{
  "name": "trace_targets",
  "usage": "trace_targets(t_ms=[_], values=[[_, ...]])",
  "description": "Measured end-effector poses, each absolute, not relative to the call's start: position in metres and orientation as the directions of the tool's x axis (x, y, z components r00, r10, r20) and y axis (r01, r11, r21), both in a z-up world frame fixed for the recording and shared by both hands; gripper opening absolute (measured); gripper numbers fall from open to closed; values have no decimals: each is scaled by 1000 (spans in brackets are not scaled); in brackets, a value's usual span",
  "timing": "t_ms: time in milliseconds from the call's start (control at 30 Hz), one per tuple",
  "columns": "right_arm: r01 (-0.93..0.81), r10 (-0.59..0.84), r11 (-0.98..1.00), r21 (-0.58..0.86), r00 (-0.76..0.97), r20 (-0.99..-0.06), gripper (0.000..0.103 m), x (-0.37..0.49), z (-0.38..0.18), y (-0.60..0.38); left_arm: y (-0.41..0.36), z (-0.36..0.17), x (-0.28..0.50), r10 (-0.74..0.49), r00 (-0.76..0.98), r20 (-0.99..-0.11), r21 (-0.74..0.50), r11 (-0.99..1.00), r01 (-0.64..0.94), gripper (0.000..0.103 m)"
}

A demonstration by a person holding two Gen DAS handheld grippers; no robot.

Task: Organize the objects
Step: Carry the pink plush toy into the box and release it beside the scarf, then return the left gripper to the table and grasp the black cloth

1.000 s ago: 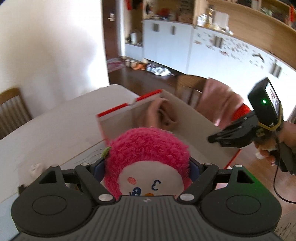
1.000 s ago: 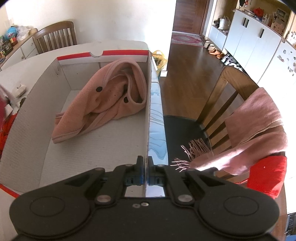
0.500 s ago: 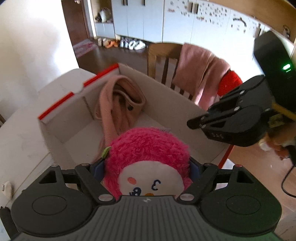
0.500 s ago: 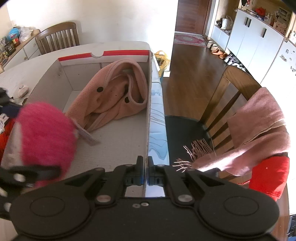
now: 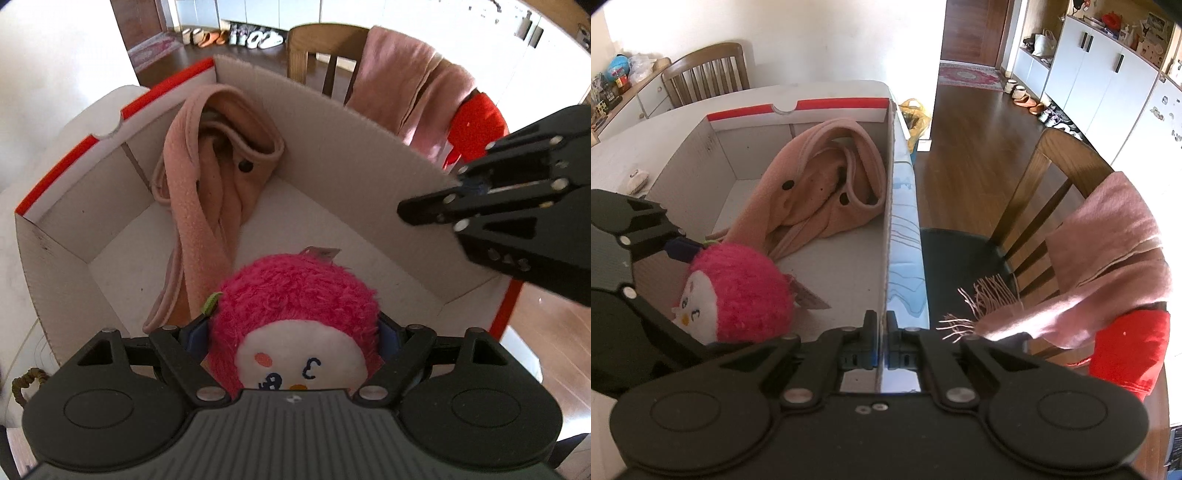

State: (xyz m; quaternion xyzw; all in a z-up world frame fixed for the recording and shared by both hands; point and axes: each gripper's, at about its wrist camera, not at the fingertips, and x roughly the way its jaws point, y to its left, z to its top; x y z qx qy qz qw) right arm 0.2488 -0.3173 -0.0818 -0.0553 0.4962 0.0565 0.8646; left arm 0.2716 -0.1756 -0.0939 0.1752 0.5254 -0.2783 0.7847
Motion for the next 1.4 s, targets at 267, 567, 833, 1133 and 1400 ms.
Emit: trace_targets(t_ms=[267, 567, 833, 1133, 1400], values=[[-155, 45, 987, -38, 500, -865, 3, 248, -80, -317, -172, -105, 277, -235, 254, -938, -30, 786, 617, 86], [-154, 45, 987, -37, 500, -865, 3, 248, -80, -318, -160, -98, 271, -264, 281, -923, -40, 790, 612, 89], [-154, 44, 987, -38, 499, -866, 3, 248, -81, -318, -151, -83, 263, -284, 319, -904, -42, 803, 595, 89], [-151, 43, 988, -38, 497, -866, 3, 247, -80, -319, -145, -71, 256, -342, 341, -876, -79, 798, 597, 101], [-143, 33, 989, -45, 499, -866, 3, 243, -79, -322, -140, -49, 245, -388, 395, -833, -97, 805, 585, 101]])
